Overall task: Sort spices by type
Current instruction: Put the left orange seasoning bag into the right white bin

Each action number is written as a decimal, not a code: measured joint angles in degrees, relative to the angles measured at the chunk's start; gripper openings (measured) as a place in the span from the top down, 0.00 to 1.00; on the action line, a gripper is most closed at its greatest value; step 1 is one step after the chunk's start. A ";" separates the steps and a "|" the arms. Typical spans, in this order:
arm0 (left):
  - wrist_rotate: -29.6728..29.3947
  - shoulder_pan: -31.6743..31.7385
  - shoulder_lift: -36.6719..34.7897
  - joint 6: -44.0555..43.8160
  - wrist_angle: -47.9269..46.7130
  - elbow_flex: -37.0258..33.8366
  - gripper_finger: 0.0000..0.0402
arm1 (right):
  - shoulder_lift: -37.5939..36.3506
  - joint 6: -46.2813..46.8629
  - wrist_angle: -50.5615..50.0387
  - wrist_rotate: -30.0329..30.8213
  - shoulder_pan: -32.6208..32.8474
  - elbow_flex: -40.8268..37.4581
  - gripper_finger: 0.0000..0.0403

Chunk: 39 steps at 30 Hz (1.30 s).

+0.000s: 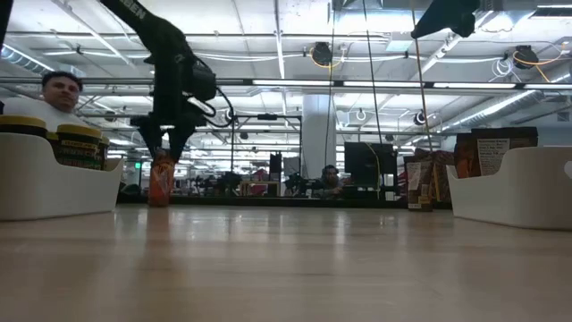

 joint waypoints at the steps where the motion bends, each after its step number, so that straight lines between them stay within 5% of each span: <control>1: -0.05 0.00 0.00 -0.09 1.25 -0.78 0.27 | 0.00 0.00 0.00 0.00 0.00 0.00 1.00; 8: -1.39 0.00 0.00 -1.53 4.50 -3.85 0.28 | 0.04 0.01 0.00 0.03 0.00 0.00 1.00; 14: -2.52 0.00 0.00 -1.54 5.04 -4.10 0.40 | 0.04 0.02 0.00 0.04 0.00 0.00 1.00; 25: -2.61 -0.18 0.00 0.31 4.15 -4.10 0.96 | 0.04 0.02 0.00 0.06 0.00 0.00 1.00; 39: -2.77 -5.08 -4.93 1.76 3.10 0.81 0.99 | 0.04 0.02 -0.02 0.08 -0.02 0.00 1.00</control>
